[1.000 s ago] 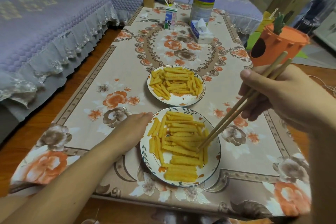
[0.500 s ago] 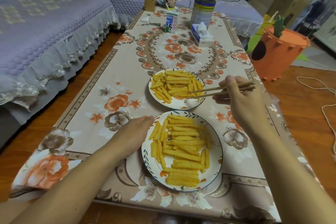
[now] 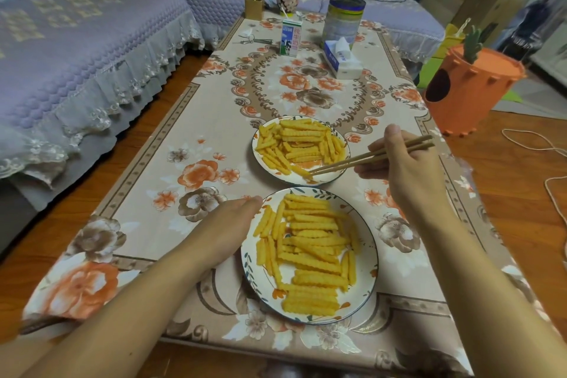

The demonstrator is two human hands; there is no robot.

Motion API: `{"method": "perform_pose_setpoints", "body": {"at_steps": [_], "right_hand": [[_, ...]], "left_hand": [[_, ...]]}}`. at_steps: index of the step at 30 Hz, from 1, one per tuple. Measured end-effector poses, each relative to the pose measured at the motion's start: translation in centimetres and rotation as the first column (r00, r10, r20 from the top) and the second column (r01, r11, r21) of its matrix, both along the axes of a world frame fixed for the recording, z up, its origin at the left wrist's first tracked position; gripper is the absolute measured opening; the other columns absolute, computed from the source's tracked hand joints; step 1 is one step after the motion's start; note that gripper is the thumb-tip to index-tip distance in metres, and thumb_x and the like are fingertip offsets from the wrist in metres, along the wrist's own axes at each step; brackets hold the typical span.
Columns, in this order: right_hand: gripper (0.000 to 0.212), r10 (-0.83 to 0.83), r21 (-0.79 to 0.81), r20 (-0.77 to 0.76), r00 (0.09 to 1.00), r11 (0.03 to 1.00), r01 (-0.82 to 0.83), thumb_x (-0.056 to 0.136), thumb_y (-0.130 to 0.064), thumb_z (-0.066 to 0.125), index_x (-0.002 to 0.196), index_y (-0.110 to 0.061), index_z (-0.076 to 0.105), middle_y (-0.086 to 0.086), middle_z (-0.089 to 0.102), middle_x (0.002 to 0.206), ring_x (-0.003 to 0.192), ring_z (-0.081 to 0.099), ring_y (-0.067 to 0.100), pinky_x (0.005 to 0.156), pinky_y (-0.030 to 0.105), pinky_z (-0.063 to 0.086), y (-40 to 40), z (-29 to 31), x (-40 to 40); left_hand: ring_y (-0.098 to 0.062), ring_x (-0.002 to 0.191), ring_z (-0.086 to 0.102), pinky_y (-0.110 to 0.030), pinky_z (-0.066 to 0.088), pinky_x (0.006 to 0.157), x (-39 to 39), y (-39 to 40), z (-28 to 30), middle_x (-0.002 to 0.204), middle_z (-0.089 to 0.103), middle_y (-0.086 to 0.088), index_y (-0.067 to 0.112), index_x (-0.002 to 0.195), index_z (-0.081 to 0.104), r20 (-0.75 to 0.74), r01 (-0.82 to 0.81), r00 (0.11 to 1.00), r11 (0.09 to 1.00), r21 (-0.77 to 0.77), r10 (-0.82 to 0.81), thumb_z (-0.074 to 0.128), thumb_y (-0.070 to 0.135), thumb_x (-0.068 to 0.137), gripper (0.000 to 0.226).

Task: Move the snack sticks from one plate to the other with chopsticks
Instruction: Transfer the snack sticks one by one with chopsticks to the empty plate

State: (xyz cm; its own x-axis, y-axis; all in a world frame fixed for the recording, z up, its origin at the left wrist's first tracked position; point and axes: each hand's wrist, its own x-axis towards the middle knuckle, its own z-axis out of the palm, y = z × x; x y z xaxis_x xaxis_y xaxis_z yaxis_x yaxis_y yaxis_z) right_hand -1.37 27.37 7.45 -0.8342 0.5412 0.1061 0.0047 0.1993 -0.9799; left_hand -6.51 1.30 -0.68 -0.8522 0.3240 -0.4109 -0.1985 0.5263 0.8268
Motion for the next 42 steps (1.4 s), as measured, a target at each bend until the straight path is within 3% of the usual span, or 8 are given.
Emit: {"method": "perform_pose_setpoints", "body": {"at_steps": [5, 13, 17, 22, 28, 34, 40, 42], "right_hand": [[0.049, 0.047, -0.09, -0.019, 0.999, 0.995, -0.048, 0.11, -0.035, 0.042, 0.084, 0.001, 0.061, 0.014, 0.069, 0.06, 0.055, 0.071, 0.032, 0.057, 0.04, 0.064, -0.1, 4.2, 1.6], [0.053, 0.295, -0.003, 0.273, 0.916, 0.952, -0.305, 0.104, -0.039, 0.048, 0.086, 0.01, 0.061, 0.028, 0.067, 0.065, 0.057, 0.069, 0.044, 0.05, 0.042, 0.061, -2.4, 8.1, 4.6], [0.057, 0.208, 0.04, 0.326, 0.922, 0.972, -0.233, 0.105, -0.044, 0.045, 0.086, 0.007, 0.063, 0.027, 0.069, 0.066, 0.058, 0.072, 0.04, 0.056, 0.044, 0.063, -4.2, 8.0, 6.0], [0.061, 0.064, 0.117, 0.331, 0.941, 0.987, -0.109, 0.106, -0.045, 0.042, 0.088, 0.008, 0.065, 0.022, 0.071, 0.065, 0.057, 0.073, 0.035, 0.061, 0.046, 0.065, -6.3, 7.2, 7.9], [0.058, 0.015, 0.199, 0.276, 0.961, 0.977, -0.072, 0.107, -0.043, 0.043, 0.084, 0.005, 0.065, 0.018, 0.07, 0.059, 0.053, 0.073, 0.032, 0.063, 0.052, 0.064, -9.5, 6.5, 8.6], [0.048, 0.053, 0.239, 0.276, 0.96, 0.963, -0.122, 0.104, -0.04, 0.05, 0.087, 0.001, 0.066, 0.017, 0.072, 0.062, 0.055, 0.074, 0.027, 0.06, 0.045, 0.064, -10.7, 7.0, 9.3], [0.042, -0.024, 0.232, 0.164, 0.986, 0.973, -0.015, 0.106, -0.03, 0.05, 0.089, 0.003, 0.068, 0.019, 0.073, 0.068, 0.06, 0.074, 0.031, 0.057, 0.039, 0.064, -8.2, 8.2, 9.7], [0.04, -0.041, 0.208, 0.089, 0.995, 0.978, 0.021, 0.107, -0.03, 0.049, 0.089, 0.0, 0.068, 0.019, 0.073, 0.068, 0.063, 0.075, 0.032, 0.06, 0.04, 0.064, -7.3, 8.1, 8.7]], "left_hand": [[-0.022, 0.09, 0.073, -0.051, 0.053, 0.099, -0.1, -0.1, -0.2, 0.084, 0.075, 0.0, 0.034, 0.085, 0.069, 0.006, 0.004, 1.0, 1.0, 0.007, -0.004, 0.038, 0.075, 0.083, 0.052], [-0.022, 0.093, 0.073, -0.05, 0.053, 0.1, 0.2, -0.3, 0.1, 0.084, 0.076, 0.007, 0.039, 0.089, 0.071, 0.018, -0.001, 1.0, 1.0, 0.023, 0.001, 0.038, 0.074, 0.087, 0.048], [-0.016, 0.098, 0.071, -0.045, 0.052, 0.102, 0.6, -0.4, 0.3, 0.093, 0.076, 0.012, 0.034, 0.096, 0.071, 0.018, -0.002, 1.0, 1.0, 0.021, 0.001, 0.038, 0.071, 0.093, 0.05], [-0.018, 0.131, 0.054, -0.047, 0.041, 0.114, 1.1, -0.3, 1.2, 0.137, 0.062, 0.006, 0.026, 0.13, 0.061, -0.01, 0.033, 0.999, 0.999, -0.007, -0.033, 0.031, 0.078, 0.078, 0.079], [-0.022, 0.123, 0.058, -0.048, 0.048, 0.105, 1.3, -0.8, 1.5, 0.131, 0.063, 0.004, 0.027, 0.119, 0.064, -0.022, 0.033, 0.999, 0.999, 0.006, -0.033, 0.032, 0.079, 0.078, 0.073], [-0.027, 0.091, 0.062, -0.04, 0.049, 0.088, 1.3, -1.2, 1.8, 0.084, 0.061, -0.002, 0.02, 0.081, 0.055, -0.117, 0.041, 0.992, 0.998, 0.038, -0.037, 0.035, 0.051, 0.101, 0.042], [-0.026, 0.112, 0.056, -0.039, 0.048, 0.088, 2.0, -2.9, 0.4, 0.112, 0.066, -0.001, 0.026, 0.097, 0.067, -0.432, -0.062, 0.902, 0.988, -0.141, -0.005, 0.036, 0.04, 0.1, 0.035], [-0.026, 0.128, 0.045, -0.043, 0.045, 0.1, 2.1, -3.4, -0.3, 0.128, 0.06, -0.001, 0.025, 0.116, 0.067, -0.512, -0.081, 0.857, 0.97, -0.228, -0.049, 0.037, 0.031, 0.103, 0.033]]}}
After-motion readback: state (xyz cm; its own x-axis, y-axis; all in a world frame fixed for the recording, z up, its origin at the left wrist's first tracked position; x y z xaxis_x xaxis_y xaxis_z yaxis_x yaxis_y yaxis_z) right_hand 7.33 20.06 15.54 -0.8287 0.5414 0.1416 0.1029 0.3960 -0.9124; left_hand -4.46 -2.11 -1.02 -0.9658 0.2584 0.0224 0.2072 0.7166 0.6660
